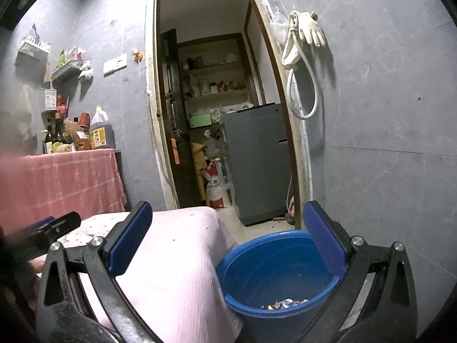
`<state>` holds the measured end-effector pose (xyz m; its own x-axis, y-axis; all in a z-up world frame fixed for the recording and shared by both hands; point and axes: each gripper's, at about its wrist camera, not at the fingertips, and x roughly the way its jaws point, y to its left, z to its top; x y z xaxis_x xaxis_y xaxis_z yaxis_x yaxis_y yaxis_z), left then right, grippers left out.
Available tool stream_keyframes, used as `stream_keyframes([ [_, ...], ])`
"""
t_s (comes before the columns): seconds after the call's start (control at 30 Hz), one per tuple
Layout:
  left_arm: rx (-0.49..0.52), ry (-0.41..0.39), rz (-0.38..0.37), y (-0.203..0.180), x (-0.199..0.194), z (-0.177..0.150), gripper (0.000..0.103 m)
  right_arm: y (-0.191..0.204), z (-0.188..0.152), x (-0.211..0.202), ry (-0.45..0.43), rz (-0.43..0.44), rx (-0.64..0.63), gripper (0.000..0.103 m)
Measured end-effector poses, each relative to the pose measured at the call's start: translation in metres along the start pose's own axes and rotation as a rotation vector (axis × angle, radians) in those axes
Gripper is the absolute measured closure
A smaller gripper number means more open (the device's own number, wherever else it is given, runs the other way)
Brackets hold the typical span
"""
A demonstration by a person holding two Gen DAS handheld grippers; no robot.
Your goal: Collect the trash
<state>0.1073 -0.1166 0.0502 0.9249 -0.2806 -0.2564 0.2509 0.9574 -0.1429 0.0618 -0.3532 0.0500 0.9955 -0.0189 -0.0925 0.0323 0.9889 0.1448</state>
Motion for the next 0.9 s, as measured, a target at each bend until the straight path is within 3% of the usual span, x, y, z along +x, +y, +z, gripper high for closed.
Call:
stream_keyframes([
  [0.43,0.041,-0.029,0.007,-0.004,-0.046,-0.021,0.002,0.022,-0.009,-0.035,-0.044,0.032,-0.009,0.0],
  [0.63,0.072,-0.058,0.035,-0.005,-0.069,-0.033,0.002,0.034,-0.018,-0.049,-0.024,0.05,-0.024,0.0],
  [0.9,0.033,-0.056,0.09,0.013,-0.091,-0.044,0.002,0.048,-0.027,-0.067,-0.012,0.065,-0.038,0.0],
])
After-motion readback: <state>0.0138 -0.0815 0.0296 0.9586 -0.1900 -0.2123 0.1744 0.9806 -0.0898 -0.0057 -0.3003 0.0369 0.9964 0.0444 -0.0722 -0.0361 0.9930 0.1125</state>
